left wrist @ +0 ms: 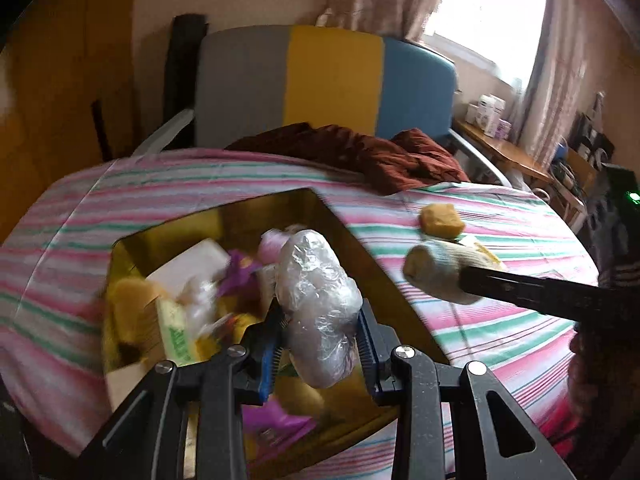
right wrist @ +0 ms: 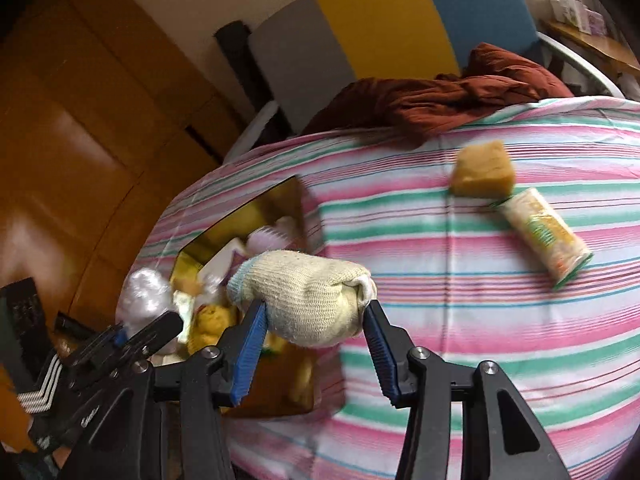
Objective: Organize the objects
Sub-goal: 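Carry the plastic bundle over the tray with left gripper while right gripper carries the knit glove there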
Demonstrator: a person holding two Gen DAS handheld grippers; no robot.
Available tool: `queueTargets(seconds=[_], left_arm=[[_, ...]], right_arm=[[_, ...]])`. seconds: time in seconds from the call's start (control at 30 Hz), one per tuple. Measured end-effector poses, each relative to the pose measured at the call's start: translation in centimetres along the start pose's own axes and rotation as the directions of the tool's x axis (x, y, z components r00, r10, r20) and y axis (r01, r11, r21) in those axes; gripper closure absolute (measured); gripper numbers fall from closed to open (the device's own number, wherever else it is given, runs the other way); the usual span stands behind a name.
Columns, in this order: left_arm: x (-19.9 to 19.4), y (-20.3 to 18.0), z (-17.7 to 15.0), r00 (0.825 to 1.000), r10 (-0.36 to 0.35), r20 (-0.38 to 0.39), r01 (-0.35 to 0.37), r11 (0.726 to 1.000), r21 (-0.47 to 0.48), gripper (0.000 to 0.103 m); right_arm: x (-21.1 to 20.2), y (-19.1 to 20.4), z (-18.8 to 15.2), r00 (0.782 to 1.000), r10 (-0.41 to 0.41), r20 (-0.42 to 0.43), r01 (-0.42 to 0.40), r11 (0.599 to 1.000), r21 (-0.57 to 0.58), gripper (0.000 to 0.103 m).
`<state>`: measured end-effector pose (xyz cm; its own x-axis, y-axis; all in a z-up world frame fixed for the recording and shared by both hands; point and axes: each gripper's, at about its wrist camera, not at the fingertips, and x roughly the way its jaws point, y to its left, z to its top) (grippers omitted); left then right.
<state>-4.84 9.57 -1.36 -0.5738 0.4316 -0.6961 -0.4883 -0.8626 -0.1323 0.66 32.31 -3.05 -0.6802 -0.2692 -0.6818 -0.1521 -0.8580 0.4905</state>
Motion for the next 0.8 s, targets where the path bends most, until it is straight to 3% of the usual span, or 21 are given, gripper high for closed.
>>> queueTargets(seconds=[0.3,0.5,0.6,0.8], left_arm=[[-2.3,7.1,-3.6,0.998,0.066,-0.015,-0.067,0.990,-0.124,0.069],[-1.7,7.7,-4.8,0.997,0.058,-0.048,-0.065,0.987,-0.146,0.069],[-1.7,7.8,-4.6,0.997,0.057,-0.045,-0.064,0.986,-0.157,0.069],[-1.1,8.4,-4.5,0.996,0.062,-0.058,-0.071,0.983,-0.167,0.069]], right_arm=[[2.1,4.9,-2.8,0.995,0.030,-0.093,-0.042,0.990,-0.132,0.054],[3.3,6.0,-3.9,0.991,0.014,-0.136,-0.037,0.985,-0.171,0.054],[3.3,5.7,-3.9,0.991,-0.001,-0.134,-0.021,0.986,-0.163,0.066],[3.6,4.5,-3.7,0.991,-0.018,-0.133,0.003,0.993,-0.118,0.065]])
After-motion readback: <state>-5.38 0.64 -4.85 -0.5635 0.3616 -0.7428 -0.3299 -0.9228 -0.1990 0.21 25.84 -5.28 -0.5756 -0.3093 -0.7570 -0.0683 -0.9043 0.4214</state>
